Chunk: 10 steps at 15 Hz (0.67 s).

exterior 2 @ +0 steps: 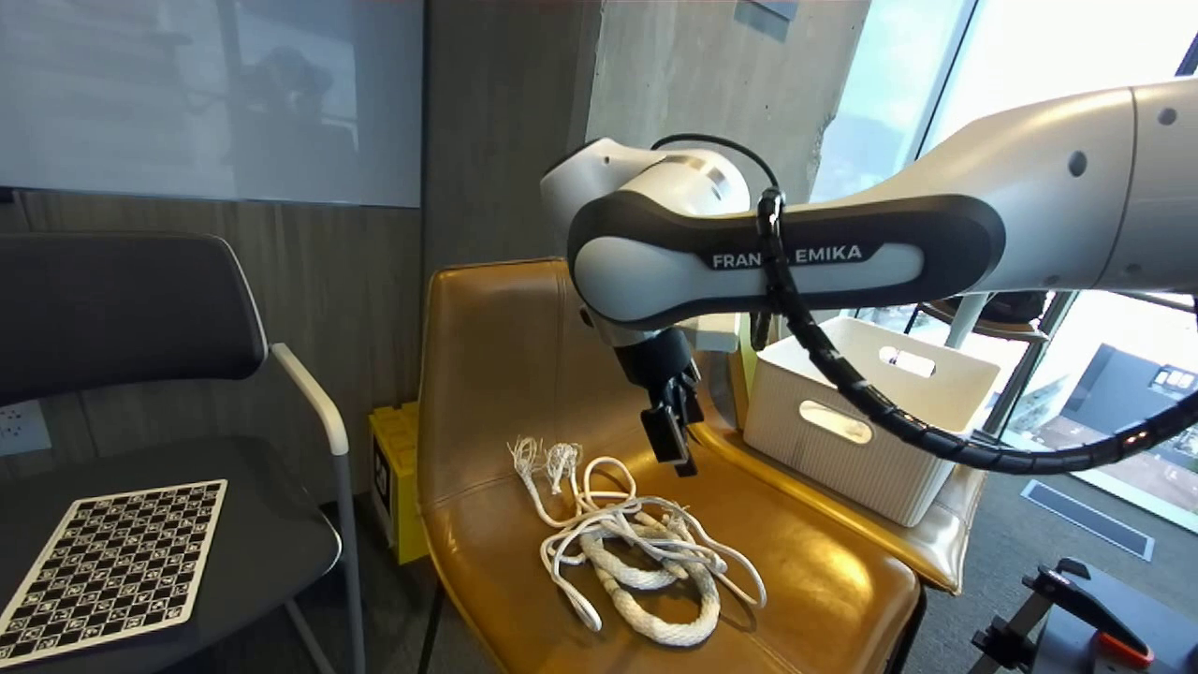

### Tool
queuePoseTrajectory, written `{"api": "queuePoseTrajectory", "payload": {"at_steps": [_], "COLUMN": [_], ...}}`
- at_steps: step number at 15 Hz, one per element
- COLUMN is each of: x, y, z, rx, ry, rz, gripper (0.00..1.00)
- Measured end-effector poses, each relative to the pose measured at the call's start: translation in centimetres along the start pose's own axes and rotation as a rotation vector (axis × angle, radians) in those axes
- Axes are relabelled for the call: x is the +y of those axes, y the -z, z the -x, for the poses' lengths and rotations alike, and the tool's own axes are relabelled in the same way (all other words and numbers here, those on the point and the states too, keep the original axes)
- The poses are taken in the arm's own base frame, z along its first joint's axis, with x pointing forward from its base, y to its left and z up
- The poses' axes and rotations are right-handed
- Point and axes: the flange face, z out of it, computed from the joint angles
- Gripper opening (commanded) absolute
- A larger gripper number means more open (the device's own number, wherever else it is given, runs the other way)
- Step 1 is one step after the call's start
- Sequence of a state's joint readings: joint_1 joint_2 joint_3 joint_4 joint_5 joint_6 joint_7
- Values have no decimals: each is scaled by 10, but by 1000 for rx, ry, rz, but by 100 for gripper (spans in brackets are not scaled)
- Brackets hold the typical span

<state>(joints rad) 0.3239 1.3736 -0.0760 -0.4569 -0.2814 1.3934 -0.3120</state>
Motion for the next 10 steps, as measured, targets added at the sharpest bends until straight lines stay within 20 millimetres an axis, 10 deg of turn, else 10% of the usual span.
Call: {"api": "queuePoseTrajectory", "payload": {"at_steps": [5, 10], "x": [-30, -54], "y": [-42, -45], "z": [-24, -31], "rx": [-5, -8], "ry": [43, 75], "rz": [-53, -57], "gripper": [100, 51]}}
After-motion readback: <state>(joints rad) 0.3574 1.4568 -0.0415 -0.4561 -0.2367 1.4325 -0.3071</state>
